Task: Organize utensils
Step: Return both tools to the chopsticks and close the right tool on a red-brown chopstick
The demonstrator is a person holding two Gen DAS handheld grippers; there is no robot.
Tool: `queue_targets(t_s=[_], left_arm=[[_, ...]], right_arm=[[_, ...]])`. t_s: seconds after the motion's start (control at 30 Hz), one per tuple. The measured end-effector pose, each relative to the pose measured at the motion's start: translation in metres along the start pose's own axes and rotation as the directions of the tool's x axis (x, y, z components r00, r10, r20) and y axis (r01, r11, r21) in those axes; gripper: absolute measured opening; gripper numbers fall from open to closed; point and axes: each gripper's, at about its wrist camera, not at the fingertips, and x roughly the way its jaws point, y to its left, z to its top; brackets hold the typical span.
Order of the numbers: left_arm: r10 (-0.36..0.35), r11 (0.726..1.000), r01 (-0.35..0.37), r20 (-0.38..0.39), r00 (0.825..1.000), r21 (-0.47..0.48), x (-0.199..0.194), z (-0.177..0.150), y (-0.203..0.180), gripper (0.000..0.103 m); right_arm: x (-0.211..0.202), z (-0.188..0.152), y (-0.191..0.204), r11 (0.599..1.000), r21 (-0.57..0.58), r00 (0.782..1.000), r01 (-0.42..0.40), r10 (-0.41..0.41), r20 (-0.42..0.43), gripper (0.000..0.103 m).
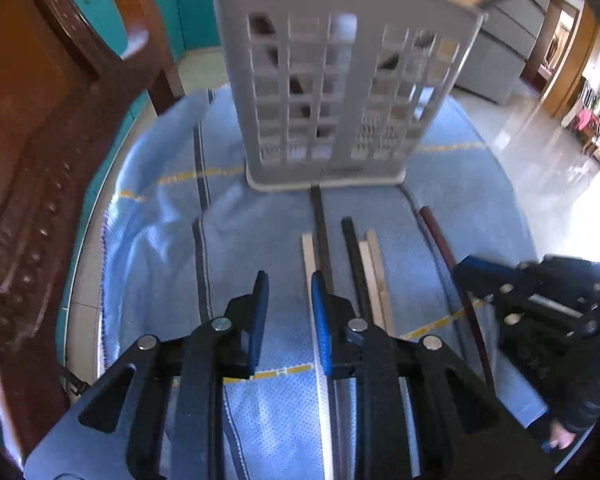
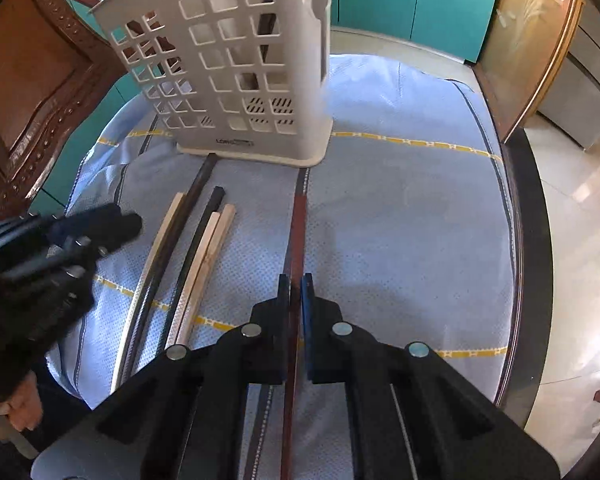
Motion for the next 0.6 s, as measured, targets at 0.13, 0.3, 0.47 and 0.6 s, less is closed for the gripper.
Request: queue_targets(t_s=[0.13,0.3,0.47,0.6], left_arm=[[-0.014,1.000,0.014,-0.044,0.999,0.002,0.014,-0.006,-0.002,0.022],[-0.010,0.999,0.012,-0.052,0.999,0.037,0.021,-0.010,-0.011,0.022],[0.004,0.999,-0.001,-0.052,0.999,0.051,0.028,-0.010,-0.014,0.022],[0.004,0.999,-0.002,-0.050,0.999,0.049,0.033,-0.006,-0.020,0.022]], right_arm=[[0.002,-0.004,0.001,1.000,-0.009,1.000,-0.001,0.000,-0.007,0.007],[0.002,-0.002,0.004,1.000,-0.002,1.000,0.004,-0.004,-0.014,0.007],[0.009,-0.004,0.010,1.000,-0.022,0.999,0.015,-0.015,-0.035,0.009],[0.013,-0.006,0.012,0.999,-0.029,0.999,0.023,-0.025,-0.045,0.013]])
